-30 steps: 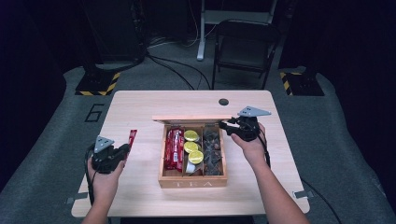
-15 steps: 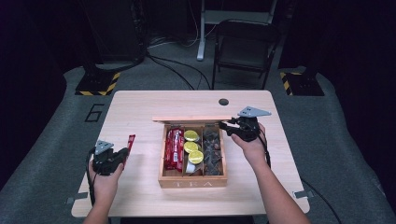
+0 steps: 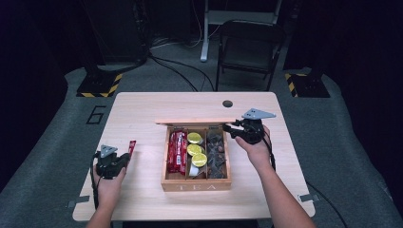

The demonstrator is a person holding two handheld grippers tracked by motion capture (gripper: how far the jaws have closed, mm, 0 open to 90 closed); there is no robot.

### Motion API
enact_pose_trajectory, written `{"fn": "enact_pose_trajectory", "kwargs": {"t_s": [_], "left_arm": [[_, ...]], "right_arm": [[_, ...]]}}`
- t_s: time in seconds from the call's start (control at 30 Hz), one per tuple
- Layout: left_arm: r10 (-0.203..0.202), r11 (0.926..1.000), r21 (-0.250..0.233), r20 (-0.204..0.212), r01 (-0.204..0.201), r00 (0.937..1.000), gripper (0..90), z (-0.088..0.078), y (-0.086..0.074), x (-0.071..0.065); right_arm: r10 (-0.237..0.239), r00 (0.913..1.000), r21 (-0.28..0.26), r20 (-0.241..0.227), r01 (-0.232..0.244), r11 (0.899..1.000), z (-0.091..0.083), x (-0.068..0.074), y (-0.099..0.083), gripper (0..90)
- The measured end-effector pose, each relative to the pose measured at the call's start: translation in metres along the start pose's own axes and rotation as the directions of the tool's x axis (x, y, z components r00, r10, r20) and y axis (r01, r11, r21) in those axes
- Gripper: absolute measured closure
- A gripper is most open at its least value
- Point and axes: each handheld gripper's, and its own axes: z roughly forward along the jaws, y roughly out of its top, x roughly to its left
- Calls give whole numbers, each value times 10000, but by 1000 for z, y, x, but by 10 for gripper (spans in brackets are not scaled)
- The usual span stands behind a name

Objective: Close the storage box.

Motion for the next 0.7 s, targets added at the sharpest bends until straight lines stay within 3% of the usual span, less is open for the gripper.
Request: {"fn": "enact_pose_trajectory", "kwargs": {"t_s": [0.43,0.7], "left_arm": [[225,9958,892,-109,-215,9997,857,19,-11,2],[123,9949,1002,-33,-119,9999,810,19,-12,5]], "right_arm": [[-16,10000,40,21,16,10000,0,0,0,560],[-43,10000,39,16,43,10000,1,0,0,558]]}}
